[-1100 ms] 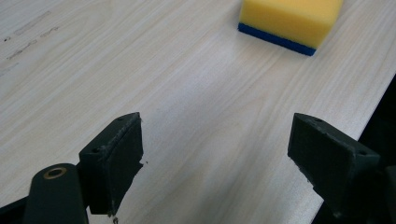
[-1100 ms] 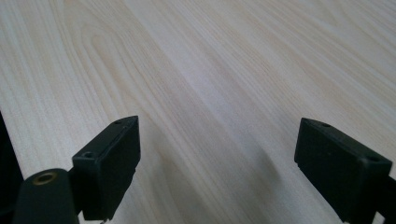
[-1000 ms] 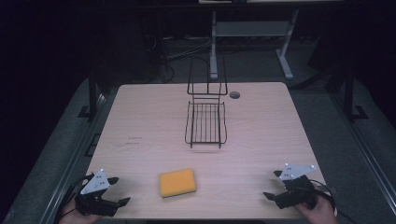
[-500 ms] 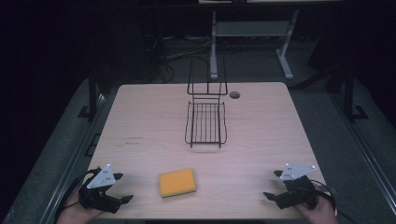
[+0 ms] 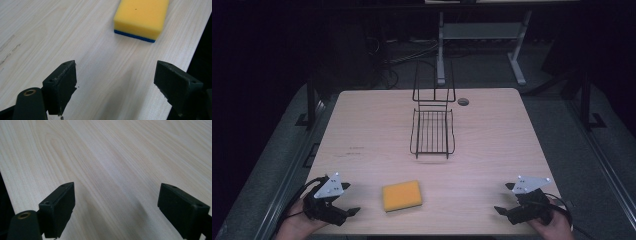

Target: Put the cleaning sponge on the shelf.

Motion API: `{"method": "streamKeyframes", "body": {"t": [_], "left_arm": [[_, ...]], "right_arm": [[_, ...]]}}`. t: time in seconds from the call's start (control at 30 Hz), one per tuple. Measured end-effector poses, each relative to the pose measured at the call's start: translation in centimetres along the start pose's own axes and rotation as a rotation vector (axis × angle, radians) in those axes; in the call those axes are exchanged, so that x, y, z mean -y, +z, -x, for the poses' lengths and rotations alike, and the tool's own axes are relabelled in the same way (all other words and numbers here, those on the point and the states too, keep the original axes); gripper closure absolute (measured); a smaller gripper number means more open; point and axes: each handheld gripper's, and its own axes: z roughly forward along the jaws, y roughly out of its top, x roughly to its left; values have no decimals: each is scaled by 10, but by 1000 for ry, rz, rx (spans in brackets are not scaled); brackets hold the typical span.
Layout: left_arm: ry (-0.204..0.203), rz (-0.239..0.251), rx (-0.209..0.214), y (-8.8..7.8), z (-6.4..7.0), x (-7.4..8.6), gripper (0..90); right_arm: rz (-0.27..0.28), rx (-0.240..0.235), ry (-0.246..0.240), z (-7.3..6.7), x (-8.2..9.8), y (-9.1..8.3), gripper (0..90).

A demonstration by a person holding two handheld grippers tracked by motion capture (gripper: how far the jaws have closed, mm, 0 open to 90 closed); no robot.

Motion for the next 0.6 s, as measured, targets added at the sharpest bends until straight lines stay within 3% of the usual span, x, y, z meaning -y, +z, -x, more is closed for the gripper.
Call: {"method": "streamKeyframes", "body": {"t": [0.6], "left_arm": [[26,-8,13,0,2,-9,176]], "right_arm": [[1,1,-3,-1,-1,-1,141]]}}
